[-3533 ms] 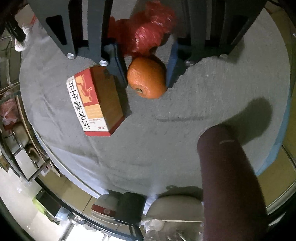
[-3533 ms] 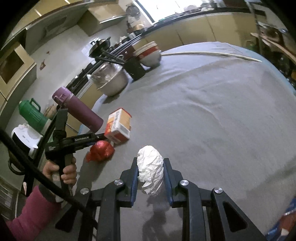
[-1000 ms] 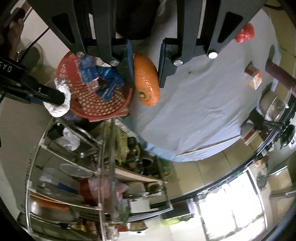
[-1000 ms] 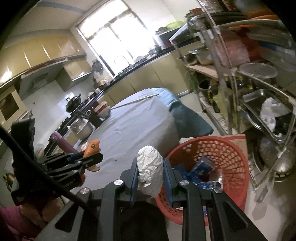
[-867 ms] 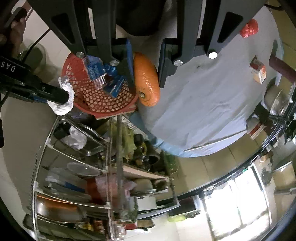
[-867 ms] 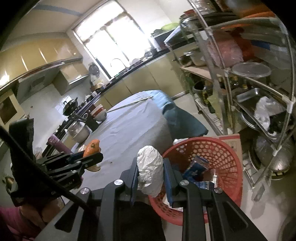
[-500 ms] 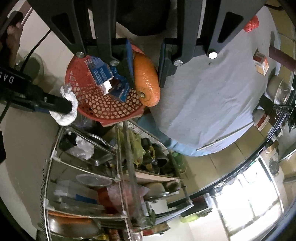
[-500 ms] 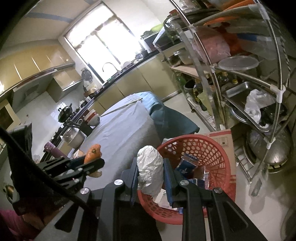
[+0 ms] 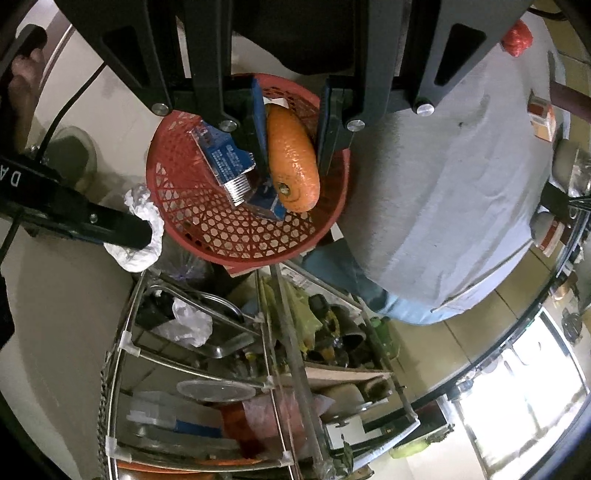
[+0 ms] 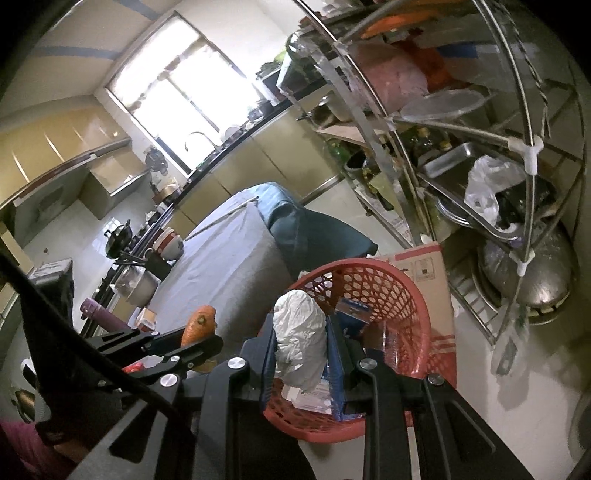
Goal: Collect trash
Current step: 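Lower the held tangerine and paper over the red basket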
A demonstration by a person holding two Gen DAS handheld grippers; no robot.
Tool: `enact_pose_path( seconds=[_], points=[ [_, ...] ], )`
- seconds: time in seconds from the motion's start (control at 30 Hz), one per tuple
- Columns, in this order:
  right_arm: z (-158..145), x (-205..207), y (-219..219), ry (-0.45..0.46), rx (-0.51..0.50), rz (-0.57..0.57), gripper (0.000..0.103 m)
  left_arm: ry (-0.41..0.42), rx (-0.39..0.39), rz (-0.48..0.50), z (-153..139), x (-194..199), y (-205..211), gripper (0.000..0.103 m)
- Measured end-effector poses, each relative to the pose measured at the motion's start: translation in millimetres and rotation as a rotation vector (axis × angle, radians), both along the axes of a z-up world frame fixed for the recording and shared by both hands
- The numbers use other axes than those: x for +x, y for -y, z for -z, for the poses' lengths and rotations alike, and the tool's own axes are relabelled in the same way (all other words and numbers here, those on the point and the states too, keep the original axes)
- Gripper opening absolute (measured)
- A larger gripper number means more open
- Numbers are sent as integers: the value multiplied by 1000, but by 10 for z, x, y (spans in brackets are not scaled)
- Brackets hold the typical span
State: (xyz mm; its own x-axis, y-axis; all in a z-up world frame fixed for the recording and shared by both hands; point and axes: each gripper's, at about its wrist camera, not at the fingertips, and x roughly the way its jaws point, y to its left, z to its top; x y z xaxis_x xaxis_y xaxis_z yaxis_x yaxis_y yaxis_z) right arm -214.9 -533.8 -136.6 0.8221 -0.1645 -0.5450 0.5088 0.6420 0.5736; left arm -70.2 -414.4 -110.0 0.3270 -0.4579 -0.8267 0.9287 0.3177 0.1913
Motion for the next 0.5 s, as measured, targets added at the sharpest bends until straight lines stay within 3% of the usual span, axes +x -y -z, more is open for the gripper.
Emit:
enact_pose_path(
  seconds=[0.27,0.5],
  points=[
    [113,21,72,-7,39,10,28,-107,-43,-14,65,142,59,25],
    [208,135,130,-34,60,49,30,-296,-110,-4,156,357,83,34]
  ],
)
